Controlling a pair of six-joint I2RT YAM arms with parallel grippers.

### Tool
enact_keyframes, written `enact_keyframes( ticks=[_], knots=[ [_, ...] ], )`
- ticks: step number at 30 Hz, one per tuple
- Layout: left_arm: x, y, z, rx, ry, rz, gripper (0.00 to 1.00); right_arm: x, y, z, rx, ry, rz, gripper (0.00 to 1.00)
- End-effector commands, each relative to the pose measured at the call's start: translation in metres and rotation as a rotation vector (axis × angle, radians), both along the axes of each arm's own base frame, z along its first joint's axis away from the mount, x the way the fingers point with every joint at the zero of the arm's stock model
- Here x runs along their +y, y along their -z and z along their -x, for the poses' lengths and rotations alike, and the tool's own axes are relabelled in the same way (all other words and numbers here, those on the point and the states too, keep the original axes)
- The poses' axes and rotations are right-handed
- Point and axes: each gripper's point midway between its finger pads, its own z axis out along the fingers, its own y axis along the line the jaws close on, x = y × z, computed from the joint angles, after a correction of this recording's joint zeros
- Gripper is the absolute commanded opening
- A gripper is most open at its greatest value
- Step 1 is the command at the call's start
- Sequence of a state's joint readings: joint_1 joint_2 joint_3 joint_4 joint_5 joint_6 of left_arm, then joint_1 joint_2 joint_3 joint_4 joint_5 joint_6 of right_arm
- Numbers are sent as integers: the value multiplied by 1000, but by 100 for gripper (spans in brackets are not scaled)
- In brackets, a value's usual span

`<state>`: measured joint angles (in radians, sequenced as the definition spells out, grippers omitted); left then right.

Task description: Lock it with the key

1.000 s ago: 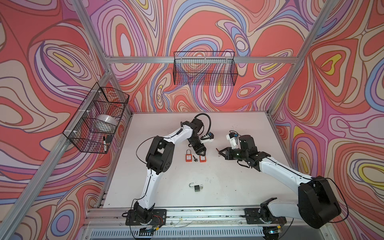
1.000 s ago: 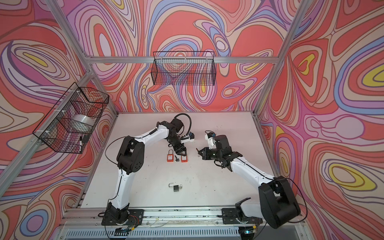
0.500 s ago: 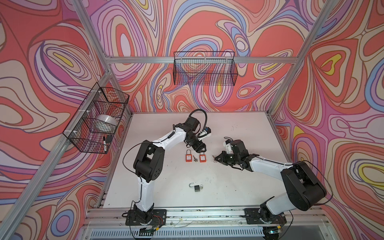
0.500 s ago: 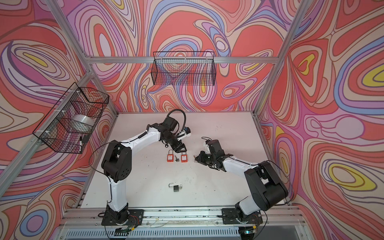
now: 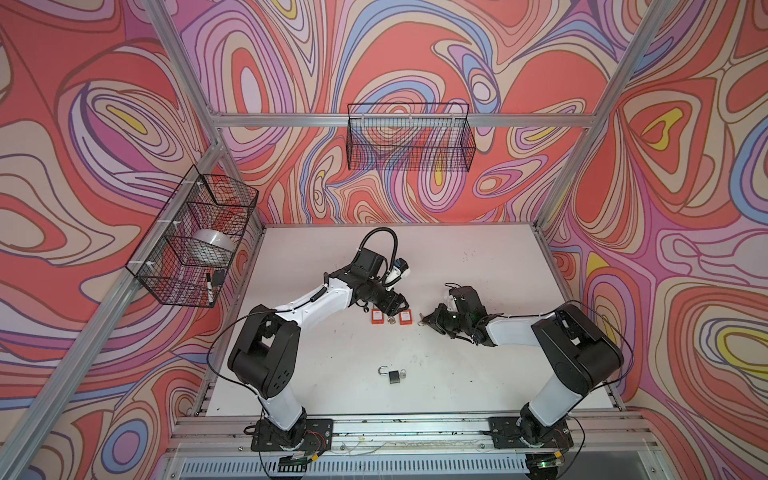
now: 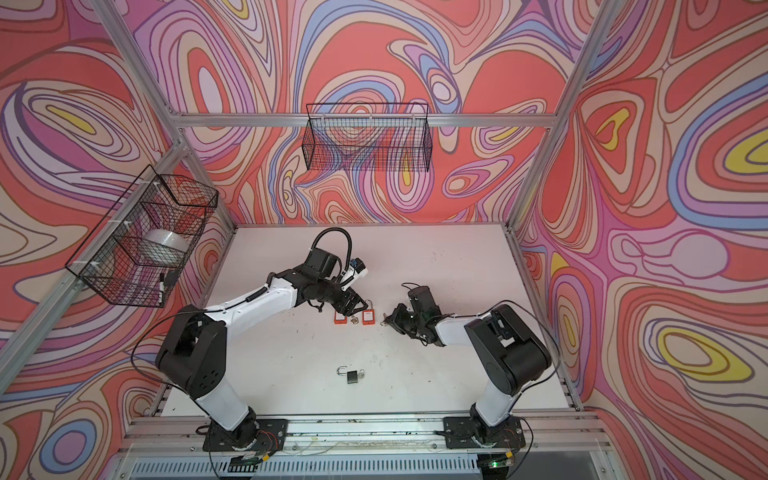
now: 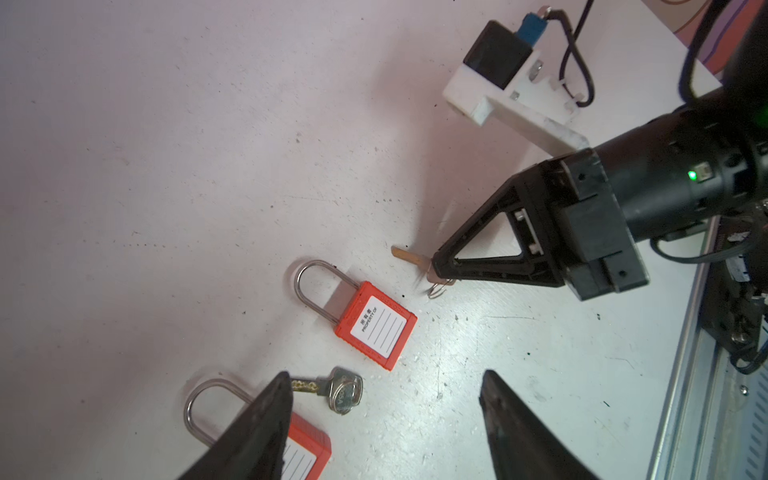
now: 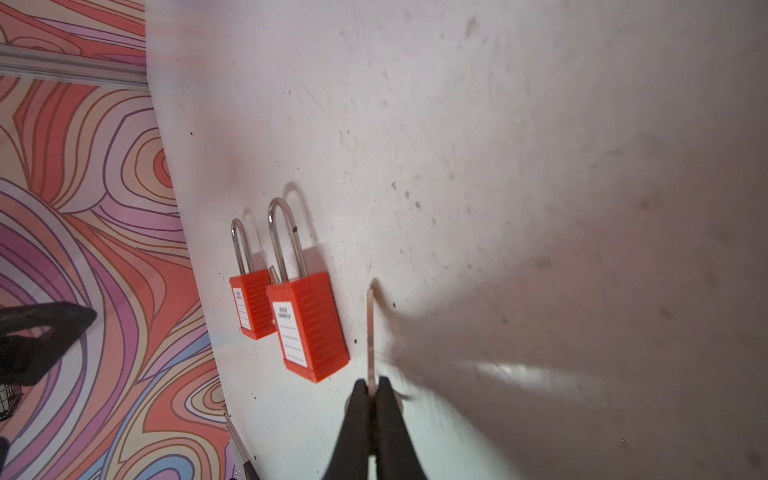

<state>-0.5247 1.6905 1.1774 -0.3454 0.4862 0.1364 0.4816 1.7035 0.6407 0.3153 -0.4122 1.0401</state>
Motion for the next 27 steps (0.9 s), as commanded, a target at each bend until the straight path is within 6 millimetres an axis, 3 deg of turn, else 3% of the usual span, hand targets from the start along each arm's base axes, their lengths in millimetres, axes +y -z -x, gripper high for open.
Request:
enact_keyframes(
  ticks=[1, 13, 19, 21, 27],
  knots=[
    [-1, -10, 0, -12, -23, 44, 73, 10, -1, -9, -5, 24, -30, 0],
    [3, -6, 4, -4, -29, 29, 73, 12, 19, -7, 45, 64, -9, 0],
    [4, -9, 5, -4, -32, 31, 73, 9, 17, -5, 39, 51, 27, 32],
    [4, -11, 5, -5, -38, 39, 73, 6, 4, -8, 2, 43, 50, 41],
    [8, -17, -1, 57, -124, 95, 74, -4, -22, -11, -114, -34, 184, 54]
  ],
)
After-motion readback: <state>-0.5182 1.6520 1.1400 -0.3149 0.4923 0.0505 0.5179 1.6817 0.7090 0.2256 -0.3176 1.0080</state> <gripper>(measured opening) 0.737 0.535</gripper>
